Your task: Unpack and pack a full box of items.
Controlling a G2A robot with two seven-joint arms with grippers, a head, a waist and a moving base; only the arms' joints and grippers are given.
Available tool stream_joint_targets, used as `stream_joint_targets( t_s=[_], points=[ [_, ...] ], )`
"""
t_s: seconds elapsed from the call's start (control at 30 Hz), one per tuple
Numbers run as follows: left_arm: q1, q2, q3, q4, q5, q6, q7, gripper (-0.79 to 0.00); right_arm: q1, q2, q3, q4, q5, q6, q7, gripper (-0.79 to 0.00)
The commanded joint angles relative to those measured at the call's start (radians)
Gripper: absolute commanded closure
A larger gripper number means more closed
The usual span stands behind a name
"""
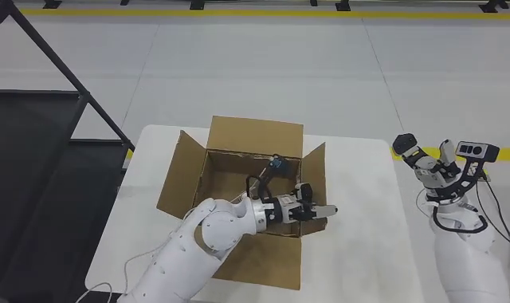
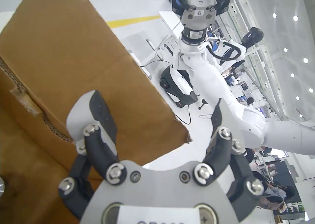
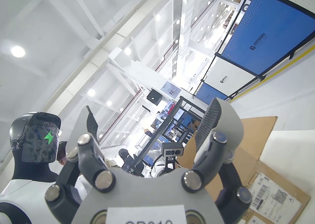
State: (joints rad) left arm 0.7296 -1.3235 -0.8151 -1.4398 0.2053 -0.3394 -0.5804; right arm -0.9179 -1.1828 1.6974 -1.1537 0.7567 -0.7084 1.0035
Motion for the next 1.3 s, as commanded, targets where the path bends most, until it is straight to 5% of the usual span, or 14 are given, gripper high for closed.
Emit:
stream_joint_targets(
  t_s=[0.0, 0.2, 0.6, 0.97, 1.27],
  points=[
    [0.000, 0.000, -0.001, -0.001, 0.000, 0.000, 0.000, -0.785, 0.007, 0.003, 0.005, 0.016, 0.006, 0.000, 0.005, -0.785],
    [-0.004, -0.010, 0.017, 0.006, 0.007, 0.043, 0.010, -0.785, 0.035, 0.007, -0.001, 0.043, 0.014, 0.005, 0.019, -0.785],
    [-0.159, -0.111, 0.188, 0.242, -0.067, 0.139, -0.013, -0.785, 0.065, 0.015, -0.002, 0.097, 0.055, 0.004, 0.057, -0.785],
    [-0.240, -0.192, 0.251, 0.399, -0.121, 0.162, -0.015, -0.785, 0.073, 0.017, -0.011, 0.103, 0.124, 0.008, 0.109, -0.785],
    [-0.232, -0.198, 0.199, 0.383, -0.122, 0.065, 0.015, -0.785, 0.102, 0.017, -0.039, 0.089, 0.188, 0.080, 0.188, -0.785]
  ],
)
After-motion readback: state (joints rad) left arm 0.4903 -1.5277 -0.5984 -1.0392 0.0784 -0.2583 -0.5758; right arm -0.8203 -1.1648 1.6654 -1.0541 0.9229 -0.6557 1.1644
